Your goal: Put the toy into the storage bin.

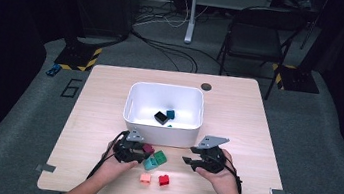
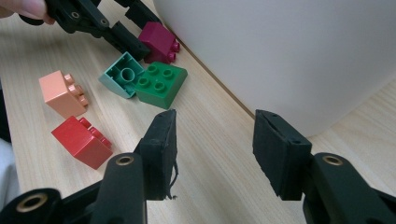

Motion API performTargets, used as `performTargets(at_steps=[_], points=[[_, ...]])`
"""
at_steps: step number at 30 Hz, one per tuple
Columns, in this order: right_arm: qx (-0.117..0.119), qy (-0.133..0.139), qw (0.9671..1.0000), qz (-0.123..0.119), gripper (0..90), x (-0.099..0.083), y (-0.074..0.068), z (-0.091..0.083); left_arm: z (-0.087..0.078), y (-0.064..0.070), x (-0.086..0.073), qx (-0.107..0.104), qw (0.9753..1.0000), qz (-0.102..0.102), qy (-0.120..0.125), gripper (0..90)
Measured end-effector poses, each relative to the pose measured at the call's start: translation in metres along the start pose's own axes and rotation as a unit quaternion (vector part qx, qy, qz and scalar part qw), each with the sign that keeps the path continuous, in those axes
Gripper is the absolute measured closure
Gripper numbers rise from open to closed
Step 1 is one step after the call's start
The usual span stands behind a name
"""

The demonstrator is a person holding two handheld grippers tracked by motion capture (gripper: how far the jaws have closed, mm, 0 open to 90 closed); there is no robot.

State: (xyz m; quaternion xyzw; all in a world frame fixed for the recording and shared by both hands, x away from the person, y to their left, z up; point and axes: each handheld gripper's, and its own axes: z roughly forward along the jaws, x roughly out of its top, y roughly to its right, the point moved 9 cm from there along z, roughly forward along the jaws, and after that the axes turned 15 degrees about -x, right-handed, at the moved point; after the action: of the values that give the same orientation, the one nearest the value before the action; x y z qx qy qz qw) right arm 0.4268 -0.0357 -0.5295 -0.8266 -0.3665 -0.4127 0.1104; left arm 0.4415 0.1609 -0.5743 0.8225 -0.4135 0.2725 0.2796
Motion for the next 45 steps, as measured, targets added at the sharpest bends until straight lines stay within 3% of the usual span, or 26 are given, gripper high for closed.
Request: performTargets(at_steps=[8,12,14,21,31,45], points=[[-0.001,-0.001,1.0,-0.003,49.5,0.0,0.0,0.0,-0.004,0.003,-0.002,-0.002,0.9998,0.013,-0.011,58.5],[-0.002,-0.003,1.0,-0.003,49.4,-0.001,0.0,0.0,-0.01,0.007,0.0,-0.011,0.9999,0.008,-0.002,58.6],[-0.001,-0.003,1.0,-0.005,49.5,-0.001,0.0,0.0,-0.016,0.007,0.001,-0.007,0.9999,0.014,-0.004,58.6],[-0.001,-0.006,1.0,-0.004,49.5,-0.002,0.001,0.001,-0.031,0.012,0.006,-0.026,0.9996,0.0,0.009,58.6],[-0.003,-0.01,0.9999,0.001,49.5,-0.004,0.003,0.002,-0.06,0.017,0.008,-0.029,0.9995,0.006,0.007,58.6],[-0.004,-0.014,0.9999,0.002,49.4,-0.006,0.004,0.002,-0.113,0.037,0.045,-0.043,0.9982,0.039,0.016,58.6]])
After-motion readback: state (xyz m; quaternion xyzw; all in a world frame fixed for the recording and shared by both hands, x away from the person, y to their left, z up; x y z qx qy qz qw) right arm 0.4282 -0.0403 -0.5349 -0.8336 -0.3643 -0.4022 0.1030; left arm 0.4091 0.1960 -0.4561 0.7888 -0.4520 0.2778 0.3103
